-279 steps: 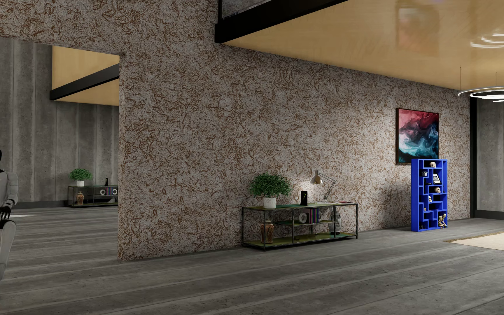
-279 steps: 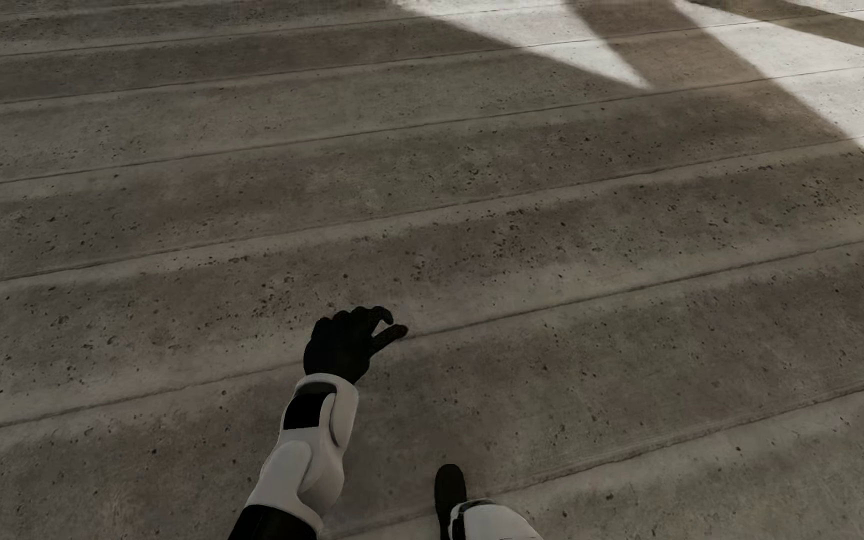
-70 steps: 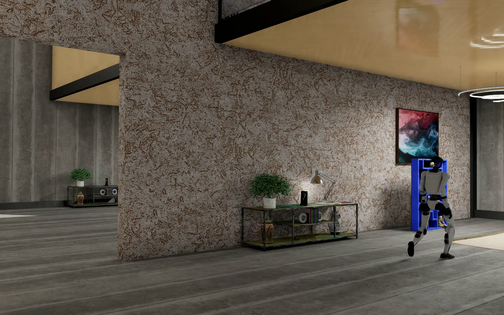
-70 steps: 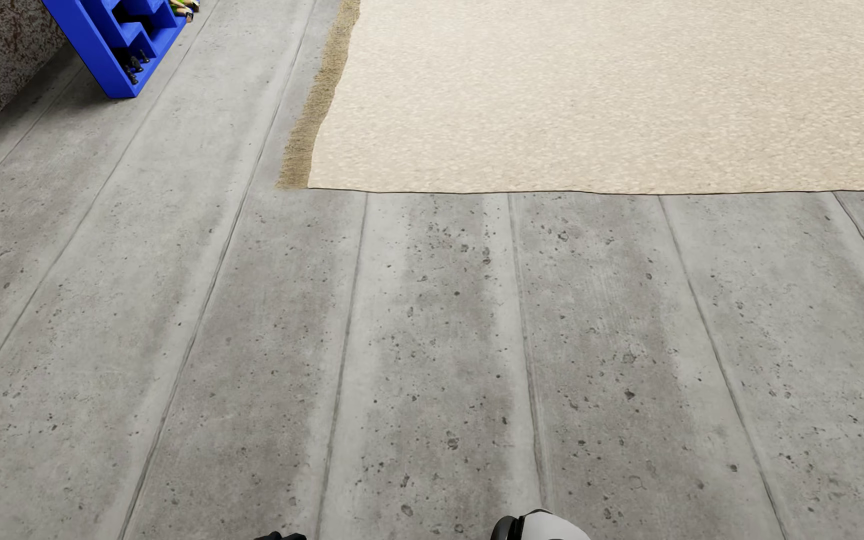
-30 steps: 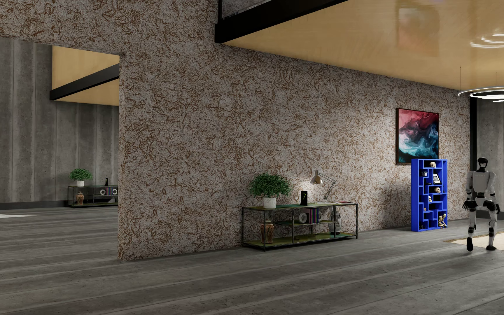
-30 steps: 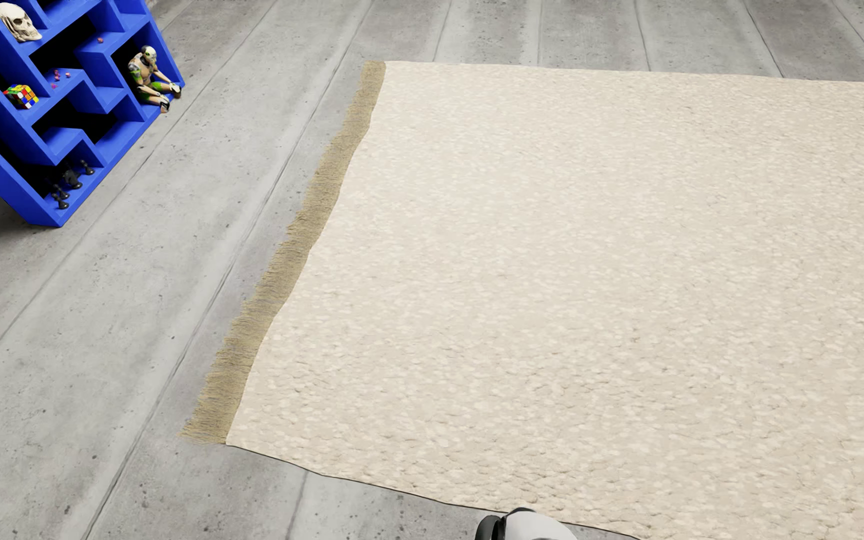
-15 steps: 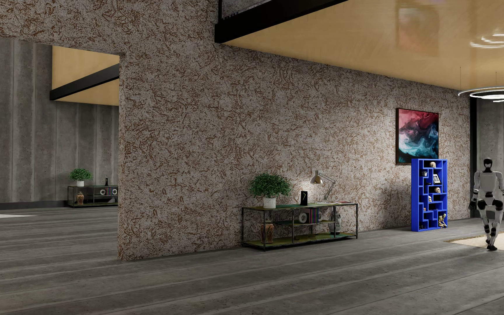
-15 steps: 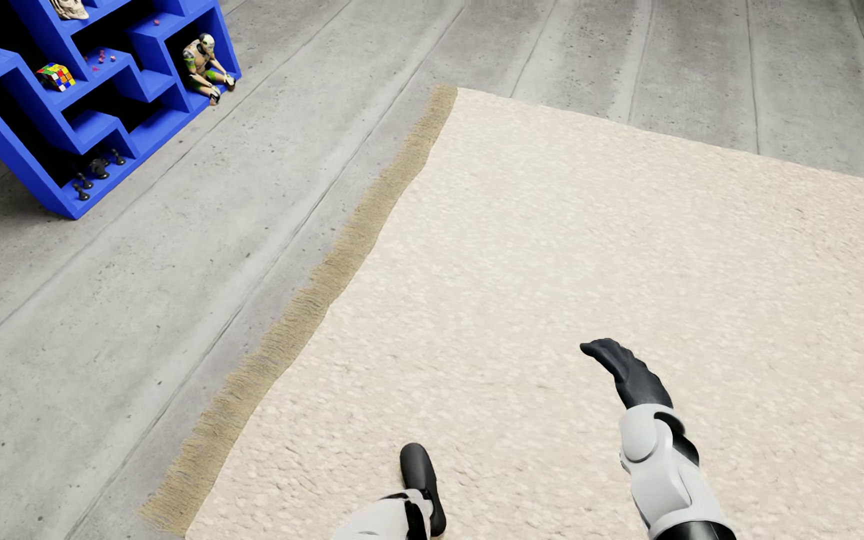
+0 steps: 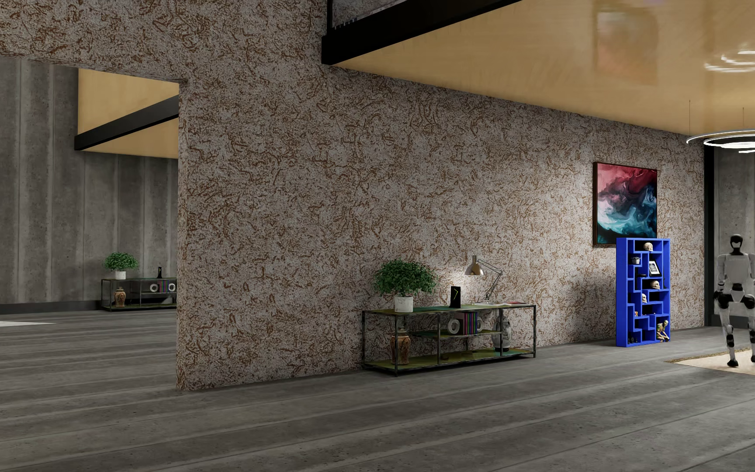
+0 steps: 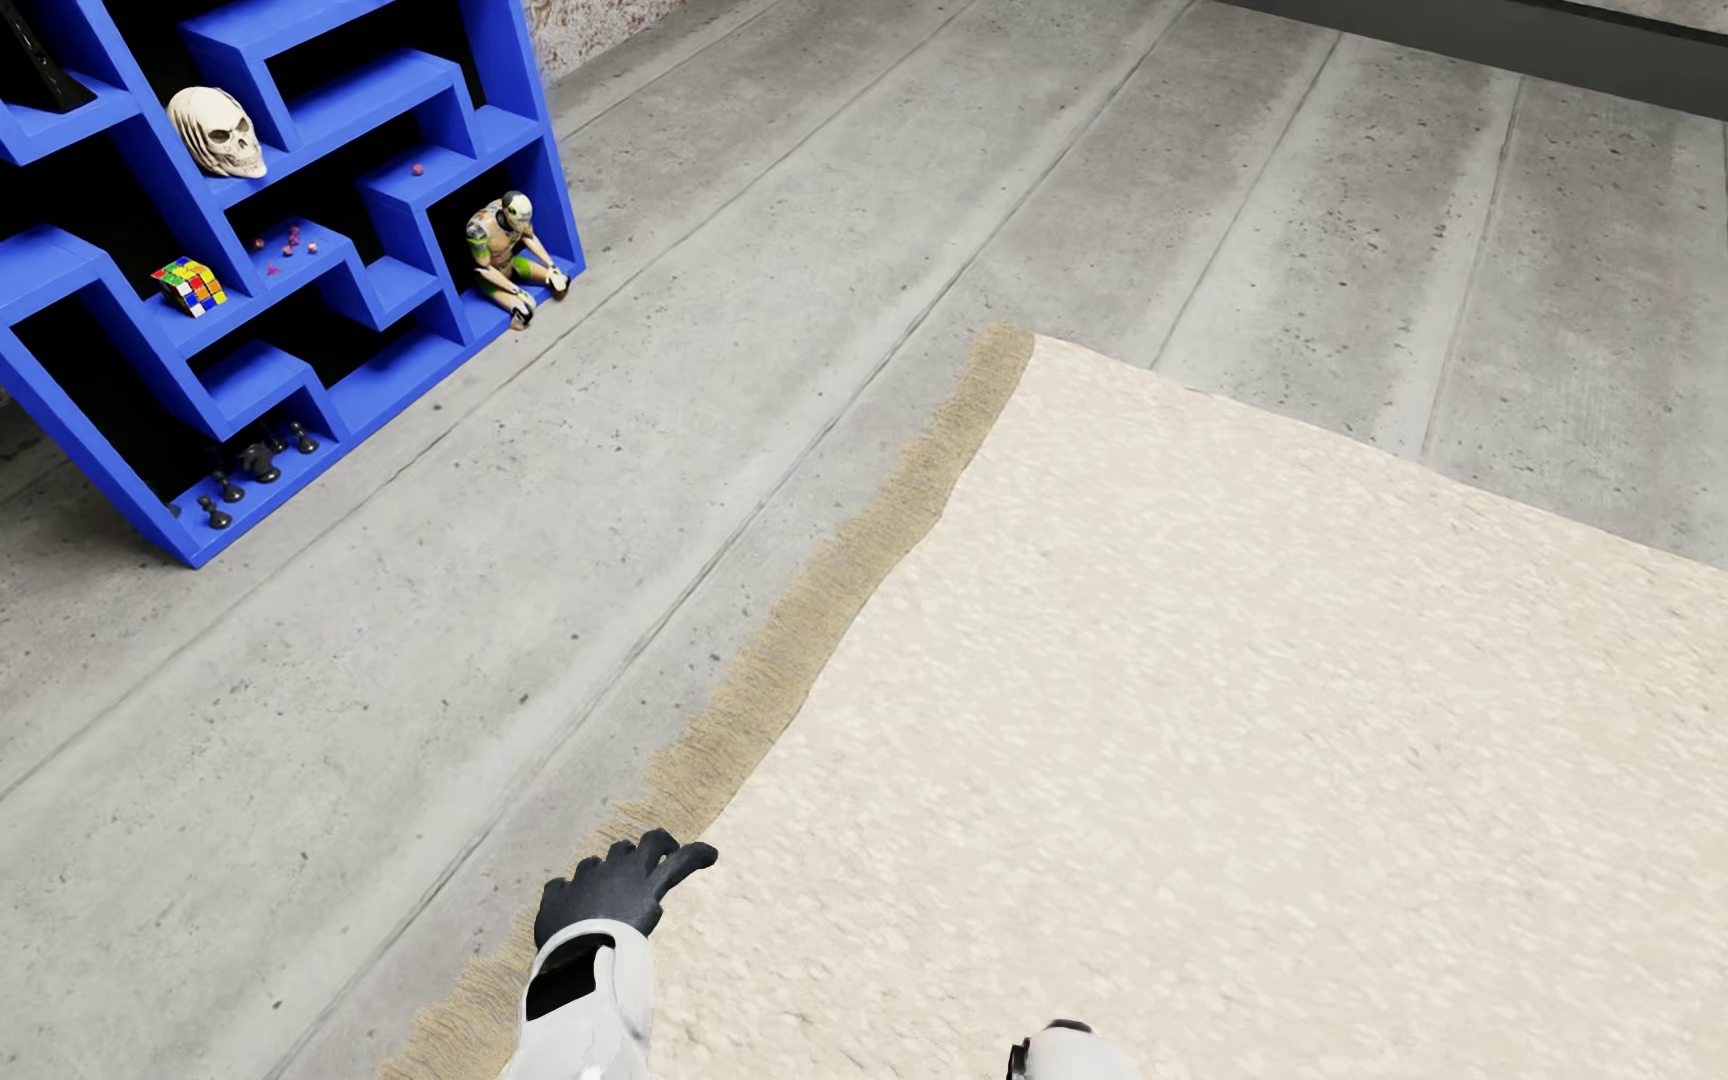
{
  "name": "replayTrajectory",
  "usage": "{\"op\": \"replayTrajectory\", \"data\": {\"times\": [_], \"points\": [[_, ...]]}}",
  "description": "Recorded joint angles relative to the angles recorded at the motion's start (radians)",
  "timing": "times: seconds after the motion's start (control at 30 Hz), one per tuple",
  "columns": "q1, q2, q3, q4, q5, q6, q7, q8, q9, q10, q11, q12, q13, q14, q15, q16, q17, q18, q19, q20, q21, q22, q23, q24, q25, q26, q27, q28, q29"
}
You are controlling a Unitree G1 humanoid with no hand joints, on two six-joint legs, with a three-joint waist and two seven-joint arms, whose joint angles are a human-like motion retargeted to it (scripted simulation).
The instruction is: Move towards blue shelves
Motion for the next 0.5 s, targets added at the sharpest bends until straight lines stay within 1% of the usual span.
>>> {"op": "replayTrajectory", "data": {"times": [0.03,0.07,0.1,0.13,0.17,0.2,0.23,0.27,0.3,0.33,0.37,0.4,0.43,0.47,0.5], "points": [[0.031,0.008,-0.005,-0.008,0.021,-0.001,-0.024,0.021,-0.003,-0.014,-0.246,-0.025,0.006,-0.024,0.021,0.017,0.007,-0.008,-0.001,-0.035,-0.009,-0.029,-0.007,0.005,-0.010,-0.016,0.001,-0.018,0.009],[0.065,0.040,-0.007,-0.011,0.053,0.000,-0.046,0.066,-0.005,-0.028,-0.509,-0.042,0.007,-0.051,0.034,0.030,0.018,-0.016,0.025,-0.059,-0.020,-0.052,-0.018,0.011,-0.014,-0.012,-0.002,-0.026,0.004],[0.096,0.032,-0.006,-0.012,0.076,0.003,-0.065,0.098,-0.003,-0.018,-0.621,-0.049,0.006,-0.085,-0.013,0.033,0.026,-0.028,0.088,-0.074,-0.029,-0.069,-0.029,0.006,-0.021,-0.001,-0.002,-0.021,-0.004],[0.124,0.019,-0.002,-0.003,0.094,0.004,-0.072,0.068,0.000,0.003,-0.637,-0.044,-0.004,-0.113,-0.009,0.040,0.033,-0.044,0.151,-0.079,-0.030,-0.075,-0.035,-0.005,-0.031,0.012,0.001,-0.021,-0.006],[0.155,0.018,-0.002,0.017,0.118,0.010,-0.073,0.076,0.001,0.027,-0.589,-0.028,-0.020,-0.132,0.065,0.053,0.042,-0.060,0.100,-0.081,-0.029,-0.069,-0.041,-0.004,-0.039,0.038,0.000,-0.026,-0.009],[0.197,0.013,-0.003,0.036,0.143,0.018,-0.073,0.095,0.004,0.063,-0.490,-0.002,-0.034,-0.123,0.119,0.058,0.050,-0.078,0.072,-0.079,-0.031,-0.056,-0.052,-0.009,-0.042,0.066,-0.004,-0.028,-0.022],[0.225,0.018,-0.004,0.059,0.152,0.029,-0.079,0.090,0.006,0.111,-0.389,0.028,-0.043,-0.079,0.147,0.062,0.063,-0.086,0.086,-0.079,-0.042,-0.028,-0.067,-0.010,-0.034,0.090,-0.003,-0.032,-0.042],[0.225,0.024,-0.005,0.091,0.152,0.042,-0.090,0.061,0.009,0.201,-0.292,0.054,-0.050,-0.001,0.084,0.071,0.081,-0.095,0.071,-0.086,-0.055,0.020,-0.085,0.003,-0.018,0.111,-0.007,-0.047,-0.068],[0.182,0.040,-0.005,0.127,0.146,0.059,-0.100,0.026,0.015,0.351,-0.221,0.071,-0.060,0.105,0.009,0.076,0.096,-0.085,0.053,-0.091,-0.066,0.084,-0.096,0.022,0.005,0.135,-0.019,-0.081,-0.098],[0.103,0.067,-0.005,0.180,0.134,0.077,-0.099,-0.018,0.020,0.542,-0.177,0.083,-0.074,0.204,-0.058,0.074,0.105,-0.127,0.054,-0.082,-0.072,0.149,-0.092,0.037,0.026,0.167,-0.022,-0.118,-0.127],[0.002,0.104,-0.002,0.231,0.126,0.095,-0.108,-0.060,0.024,0.732,-0.161,0.098,-0.099,0.308,-0.107,0.075,0.101,-0.148,0.054,-0.082,-0.061,0.201,-0.071,0.066,0.031,0.199,-0.015,-0.161,-0.141],[-0.096,0.150,0.004,0.271,0.114,0.111,-0.114,-0.094,0.028,0.874,-0.164,0.126,-0.135,0.335,-0.143,0.066,0.078,-0.192,0.057,-0.067,-0.034,0.211,-0.042,0.075,0.018,0.211,-0.004,-0.169,-0.129],[-0.195,0.200,0.014,0.285,0.103,0.125,-0.119,-0.124,0.032,0.976,-0.177,0.166,-0.179,0.278,-0.172,0.059,0.044,-0.167,0.061,-0.049,0.005,0.191,-0.006,0.069,-0.009,0.200,0.006,-0.148,-0.102],[-0.285,0.253,0.025,0.299,0.096,0.135,-0.105,-0.152,0.034,1.032,-0.200,0.214,-0.229,0.244,-0.194,0.049,0.001,-0.140,0.064,-0.019,0.062,0.154,0.033,0.049,-0.052,0.186,0.010,-0.115,-0.063],[-0.365,0.303,0.037,0.320,0.094,0.141,-0.082,-0.176,0.037,1.049,-0.222,0.274,-0.277,0.241,-0.216,0.045,-0.047,-0.154,0.069,0.017,0.120,0.104,0.069,0.014,-0.107,0.157,-0.004,-0.082,-0.025]]}}
